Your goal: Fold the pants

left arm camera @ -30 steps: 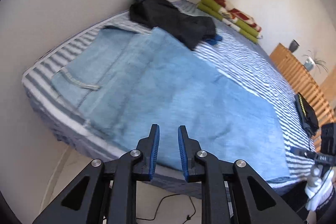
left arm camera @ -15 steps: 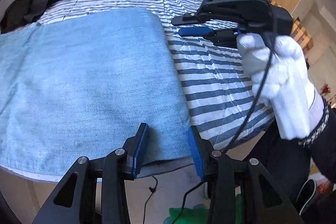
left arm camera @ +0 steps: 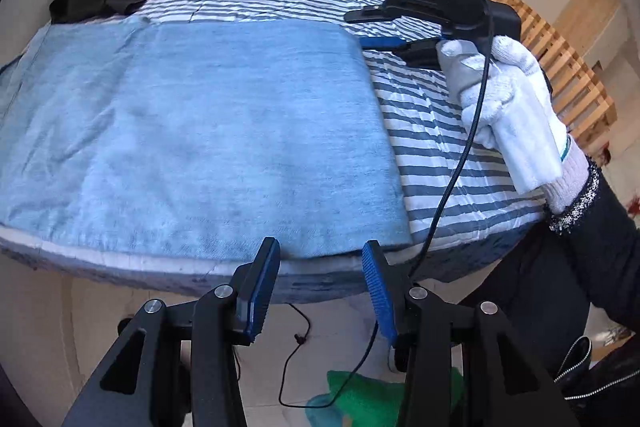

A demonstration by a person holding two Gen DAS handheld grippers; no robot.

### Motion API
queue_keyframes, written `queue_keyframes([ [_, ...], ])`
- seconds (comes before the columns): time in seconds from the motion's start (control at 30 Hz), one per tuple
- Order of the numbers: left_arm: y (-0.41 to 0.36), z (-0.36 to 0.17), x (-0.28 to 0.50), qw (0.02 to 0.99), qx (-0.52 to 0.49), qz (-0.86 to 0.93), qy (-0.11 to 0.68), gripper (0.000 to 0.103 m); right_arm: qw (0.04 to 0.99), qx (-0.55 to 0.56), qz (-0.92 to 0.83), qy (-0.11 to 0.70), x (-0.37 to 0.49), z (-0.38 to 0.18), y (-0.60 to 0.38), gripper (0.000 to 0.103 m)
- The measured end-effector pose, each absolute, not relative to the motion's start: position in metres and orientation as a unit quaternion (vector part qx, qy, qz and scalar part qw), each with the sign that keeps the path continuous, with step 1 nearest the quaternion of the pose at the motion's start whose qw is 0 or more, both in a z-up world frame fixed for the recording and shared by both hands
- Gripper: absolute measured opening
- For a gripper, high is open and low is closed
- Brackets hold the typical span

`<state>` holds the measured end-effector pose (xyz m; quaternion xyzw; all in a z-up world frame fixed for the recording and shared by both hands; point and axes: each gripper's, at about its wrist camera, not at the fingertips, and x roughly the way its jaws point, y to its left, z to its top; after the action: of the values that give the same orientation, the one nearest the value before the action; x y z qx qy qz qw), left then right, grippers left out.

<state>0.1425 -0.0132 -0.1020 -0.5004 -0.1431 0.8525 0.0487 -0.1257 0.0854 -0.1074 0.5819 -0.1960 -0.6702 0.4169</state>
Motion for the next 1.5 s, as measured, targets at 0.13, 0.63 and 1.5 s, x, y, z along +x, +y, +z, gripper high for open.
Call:
queue_keyframes([
  [0.13,-0.026,-0.124,0.146,0.040,-0.509,0.848,-0.146,0.045,0.453,0.567,-0.675,-0.133,-0.083,-0.087,0.090,0.036],
  [0.63,-0.060,-0.094,0.107,0.086,-0.455,0.872,-0.156,0.045,0.511,0.465,-0.716,0.099,0.098,-0.066,0.098,0.036],
  [1.5,-0.089,-0.093,0.114,0.101,-0.405,0.877,-0.237,0.045,0.444,0.487,-0.743,0.115,0.079,-0.079,0.062,0.014],
])
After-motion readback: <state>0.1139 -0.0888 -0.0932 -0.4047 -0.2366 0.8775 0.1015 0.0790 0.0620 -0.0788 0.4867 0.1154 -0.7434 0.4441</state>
